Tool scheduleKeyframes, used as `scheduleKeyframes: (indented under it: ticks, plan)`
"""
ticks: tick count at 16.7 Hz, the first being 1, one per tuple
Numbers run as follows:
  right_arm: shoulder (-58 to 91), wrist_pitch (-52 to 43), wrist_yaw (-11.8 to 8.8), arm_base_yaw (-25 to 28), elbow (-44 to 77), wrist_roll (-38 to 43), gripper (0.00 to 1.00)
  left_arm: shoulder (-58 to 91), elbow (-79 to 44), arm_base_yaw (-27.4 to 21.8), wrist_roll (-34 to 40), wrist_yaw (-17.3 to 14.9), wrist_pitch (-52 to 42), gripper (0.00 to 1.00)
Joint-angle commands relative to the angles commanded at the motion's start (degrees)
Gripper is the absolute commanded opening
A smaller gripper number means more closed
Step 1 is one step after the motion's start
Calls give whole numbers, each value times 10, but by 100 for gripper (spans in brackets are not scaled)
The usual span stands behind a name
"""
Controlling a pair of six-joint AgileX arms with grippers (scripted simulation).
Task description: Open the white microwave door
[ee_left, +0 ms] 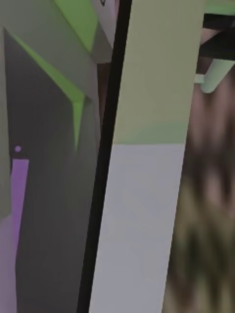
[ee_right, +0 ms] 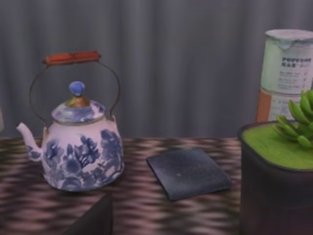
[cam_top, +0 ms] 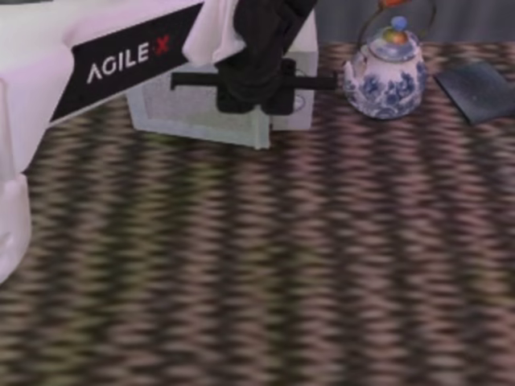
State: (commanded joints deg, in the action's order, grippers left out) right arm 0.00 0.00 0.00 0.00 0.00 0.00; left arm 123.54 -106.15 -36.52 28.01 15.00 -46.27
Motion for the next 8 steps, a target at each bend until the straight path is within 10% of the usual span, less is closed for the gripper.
scheduleKeyframes:
  ticks: [8]
  plan:
    - [0, 0, 0, 0, 0, 0, 100, -48, 78, 9, -54, -23, 37, 0]
